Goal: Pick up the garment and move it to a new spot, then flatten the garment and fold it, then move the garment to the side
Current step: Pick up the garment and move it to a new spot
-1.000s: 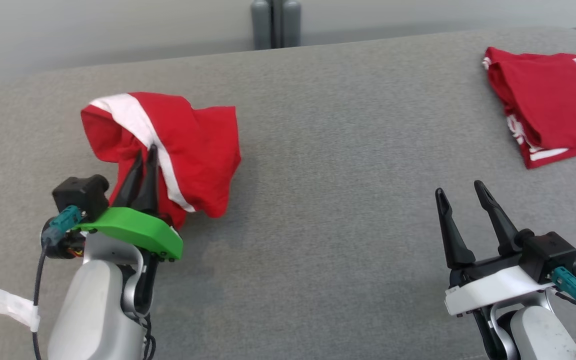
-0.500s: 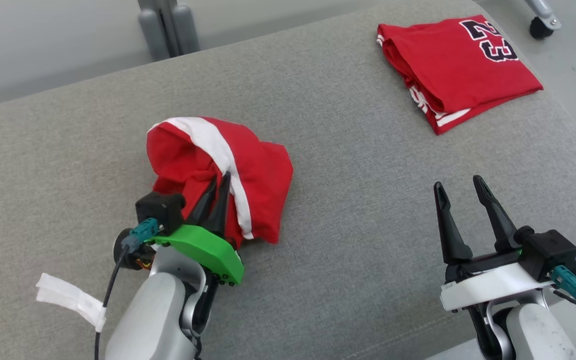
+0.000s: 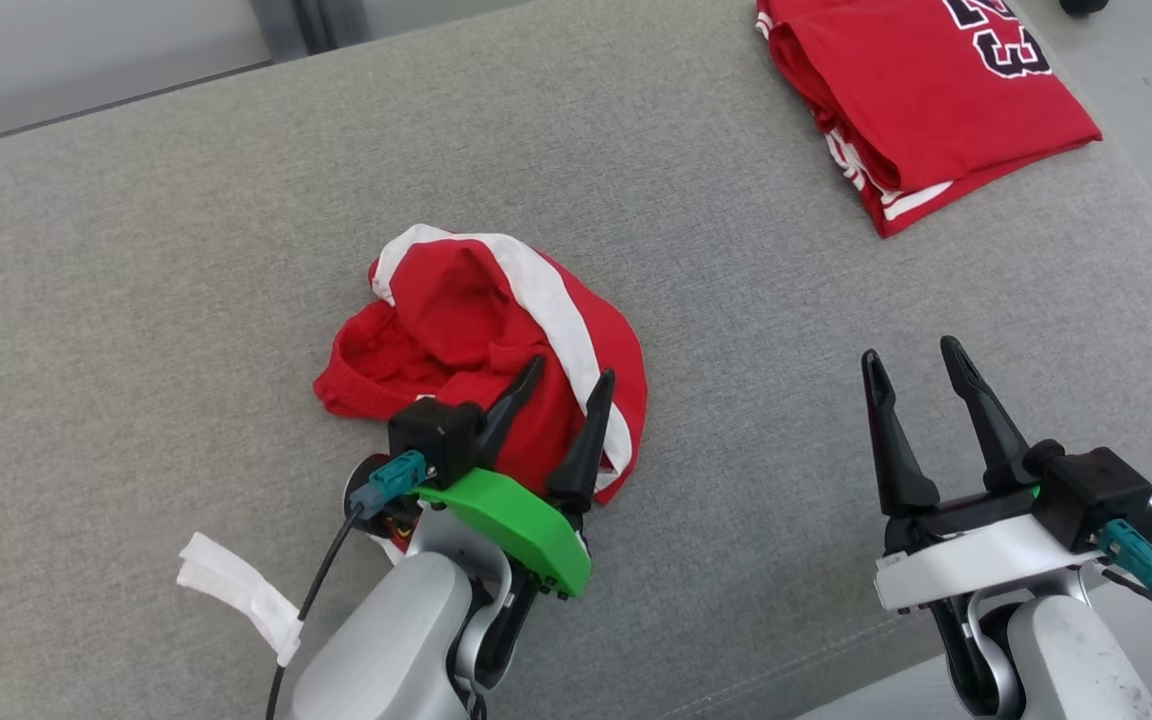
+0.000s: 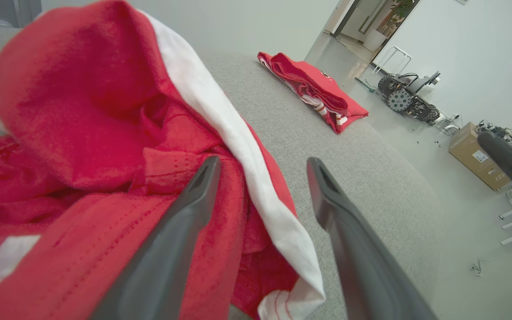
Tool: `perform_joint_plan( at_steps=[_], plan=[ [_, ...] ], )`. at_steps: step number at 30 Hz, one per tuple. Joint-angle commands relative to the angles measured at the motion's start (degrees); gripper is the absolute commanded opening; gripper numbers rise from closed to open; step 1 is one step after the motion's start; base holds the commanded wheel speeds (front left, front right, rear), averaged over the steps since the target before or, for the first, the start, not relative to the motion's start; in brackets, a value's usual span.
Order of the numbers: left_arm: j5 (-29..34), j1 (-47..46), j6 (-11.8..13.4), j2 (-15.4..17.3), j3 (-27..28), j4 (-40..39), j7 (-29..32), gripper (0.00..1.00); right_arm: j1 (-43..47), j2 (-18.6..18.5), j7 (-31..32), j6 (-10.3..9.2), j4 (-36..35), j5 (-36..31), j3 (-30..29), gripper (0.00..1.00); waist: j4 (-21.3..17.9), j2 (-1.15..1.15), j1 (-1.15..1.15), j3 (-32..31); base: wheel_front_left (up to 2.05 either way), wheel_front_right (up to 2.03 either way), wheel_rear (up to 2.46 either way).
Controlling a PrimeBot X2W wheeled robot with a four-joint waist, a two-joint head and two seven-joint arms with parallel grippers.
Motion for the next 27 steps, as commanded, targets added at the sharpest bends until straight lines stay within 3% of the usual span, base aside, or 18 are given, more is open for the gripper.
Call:
perform_joint_plan(
  at_steps=[1, 4, 9, 15, 19, 27],
  plan=[
    [-0.57, -0.52, 0.63, 0.35, -0.05, -1.03, -1.16, 1.00, 0.35, -0.27, -0.13, -0.07, 0.23, -0.18, 0.07, 1.00, 2.28, 0.00, 0.00, -2.09, 0.00, 0.00, 0.00],
    [-0.46, 0.96, 1.91, 0.53, 1.37, -3.81, -2.79, 1.00, 1.15, -0.46, -0.13, -0.07, 0.58, -0.06, 0.42, 1.00, 4.19, 0.00, 0.00, -4.21, 0.00, 0.00, 0.00],
    [1.85, 5.02, 5.33, 4.17, 5.19, -9.01, -3.93, 1.00, 2.87, -0.82, -0.13, -0.07, 1.30, 0.35, 0.83, 1.00, 8.26, 0.00, 0.00, -8.48, 0.00, 0.00, 0.00],
    [3.58, 11.75, 7.61, 7.20, 11.21, -12.82, -4.23, 1.00, 5.09, -1.34, -0.13, -0.06, 2.27, 0.68, 1.53, 1.00, 12.31, 0.00, 0.00, -13.58, 0.00, 0.00, 0.00],
    [5.25, 17.88, 7.44, 6.63, 17.98, -16.52, -4.22, 1.00, 6.00, -1.32, -0.13, -0.06, 2.35, 0.92, 1.97, 1.00, 13.67, 0.00, 0.00, -15.48, 0.00, 0.00, 0.00],
    [16.94, 28.82, 4.65, 4.90, 27.18, -20.99, -4.24, 1.00, 8.42, -0.97, -0.13, -0.06, 2.34, 1.29, 2.88, 1.00, 14.90, 0.00, 0.00, -17.67, 0.00, 0.00, 0.00]
  ],
)
